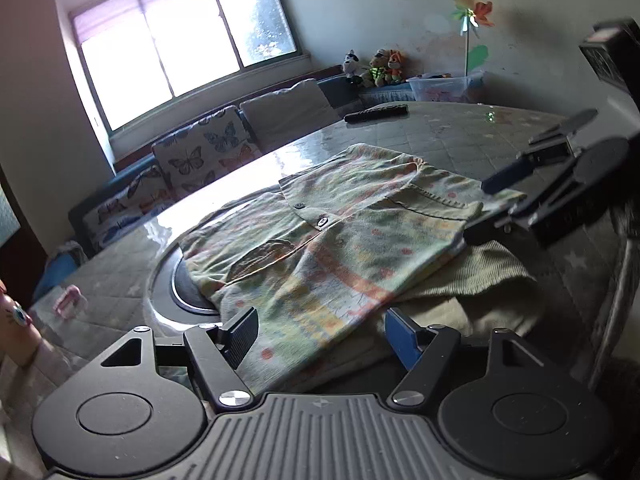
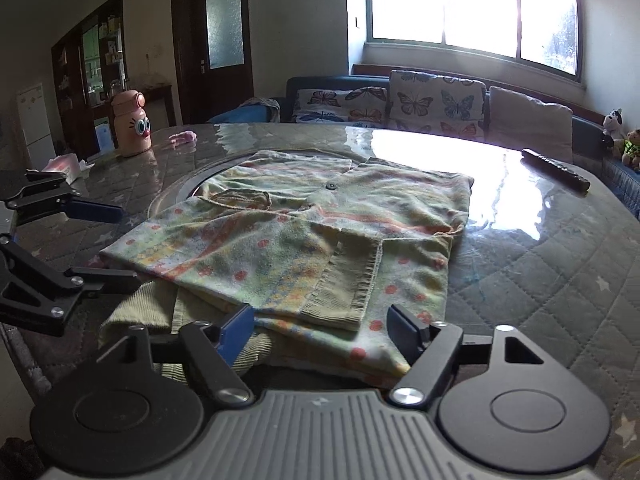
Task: Fold clothes
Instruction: 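Grasp the shirt hem with the left gripper while the right gripper grasps the hem, then lift the hem with both grippers and fold it toward the collar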
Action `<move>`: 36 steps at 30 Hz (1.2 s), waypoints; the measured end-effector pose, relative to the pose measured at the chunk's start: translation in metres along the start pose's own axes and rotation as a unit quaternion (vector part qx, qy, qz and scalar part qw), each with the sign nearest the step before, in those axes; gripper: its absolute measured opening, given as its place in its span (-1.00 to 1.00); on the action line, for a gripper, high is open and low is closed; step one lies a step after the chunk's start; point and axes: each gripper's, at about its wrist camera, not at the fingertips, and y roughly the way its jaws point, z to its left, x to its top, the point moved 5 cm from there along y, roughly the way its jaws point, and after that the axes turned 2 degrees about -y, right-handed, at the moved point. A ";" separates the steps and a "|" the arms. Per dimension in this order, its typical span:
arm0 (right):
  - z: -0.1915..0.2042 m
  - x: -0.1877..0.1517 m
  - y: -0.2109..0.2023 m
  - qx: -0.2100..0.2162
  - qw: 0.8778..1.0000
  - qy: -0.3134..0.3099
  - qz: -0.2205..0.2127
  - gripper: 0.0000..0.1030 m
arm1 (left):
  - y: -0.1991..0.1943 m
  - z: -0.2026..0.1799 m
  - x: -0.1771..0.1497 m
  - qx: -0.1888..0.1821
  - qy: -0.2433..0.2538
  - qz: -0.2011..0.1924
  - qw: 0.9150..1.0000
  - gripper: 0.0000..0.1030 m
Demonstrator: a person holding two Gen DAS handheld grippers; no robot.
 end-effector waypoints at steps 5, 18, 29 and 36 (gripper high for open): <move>-0.003 0.000 -0.013 -0.007 1.000 -0.009 -0.005 0.64 | -0.012 -0.014 -0.012 -0.005 0.063 -0.007 0.998 0.42; -0.008 -0.023 -0.020 -0.024 0.998 -0.041 0.031 0.66 | 0.008 -0.056 -0.001 -0.060 0.101 -0.039 0.992 0.01; 0.016 -0.017 -0.014 -0.011 0.990 -0.140 0.017 0.68 | 0.018 -0.014 0.033 -0.078 -0.016 -0.044 0.996 -0.81; 0.034 0.005 0.007 0.007 0.984 -0.176 -0.001 0.32 | 0.029 -0.001 0.050 -0.073 -0.031 -0.046 0.996 -0.82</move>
